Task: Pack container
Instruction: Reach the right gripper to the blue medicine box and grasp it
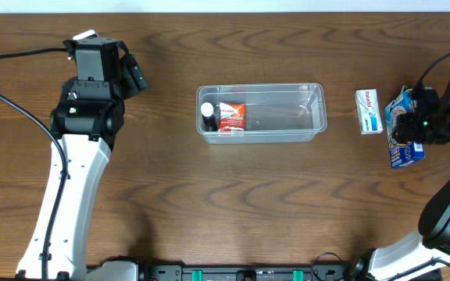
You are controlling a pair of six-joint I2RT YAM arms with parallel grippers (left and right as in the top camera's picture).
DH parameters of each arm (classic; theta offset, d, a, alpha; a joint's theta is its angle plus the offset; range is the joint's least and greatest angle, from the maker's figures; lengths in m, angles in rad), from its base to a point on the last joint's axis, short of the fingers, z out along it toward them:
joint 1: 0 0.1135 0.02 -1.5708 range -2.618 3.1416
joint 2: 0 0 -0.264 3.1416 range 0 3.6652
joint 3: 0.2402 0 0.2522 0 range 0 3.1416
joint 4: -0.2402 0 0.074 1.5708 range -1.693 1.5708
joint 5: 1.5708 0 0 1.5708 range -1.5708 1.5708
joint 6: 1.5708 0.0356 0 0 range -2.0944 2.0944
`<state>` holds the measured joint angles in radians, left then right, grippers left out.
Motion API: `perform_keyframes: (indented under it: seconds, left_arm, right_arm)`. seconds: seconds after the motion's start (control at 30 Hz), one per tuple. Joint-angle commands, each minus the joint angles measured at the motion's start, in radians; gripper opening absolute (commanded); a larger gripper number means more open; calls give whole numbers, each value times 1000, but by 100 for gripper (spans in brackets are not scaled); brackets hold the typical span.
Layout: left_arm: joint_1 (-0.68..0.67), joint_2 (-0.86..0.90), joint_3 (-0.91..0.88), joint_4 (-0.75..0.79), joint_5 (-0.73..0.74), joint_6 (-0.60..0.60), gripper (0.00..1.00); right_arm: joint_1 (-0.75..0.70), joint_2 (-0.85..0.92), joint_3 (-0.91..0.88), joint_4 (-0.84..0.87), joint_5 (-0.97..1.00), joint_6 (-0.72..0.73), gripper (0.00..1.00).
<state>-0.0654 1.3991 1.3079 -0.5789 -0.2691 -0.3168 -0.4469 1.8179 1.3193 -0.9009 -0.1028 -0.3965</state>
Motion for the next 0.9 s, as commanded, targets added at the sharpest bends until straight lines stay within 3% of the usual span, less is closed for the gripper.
perform_keyframes:
  seconds: [0.0, 0.17, 0.6, 0.87]
  left_arm:
    - [4, 3, 18, -1, -13, 8, 98]
    - [4, 3, 18, -1, -13, 8, 98]
    - [4, 3, 18, -1, -13, 8, 98]
    - [5, 3, 18, -1, -13, 8, 98]
  right_arm:
    - [-8, 1, 8, 5, -2, -9, 46]
    - [-8, 0, 8, 15, -2, -9, 45]
    - [-8, 0, 29, 16, -2, 8, 22]
    - [4, -6, 155, -77, -8, 26, 13]
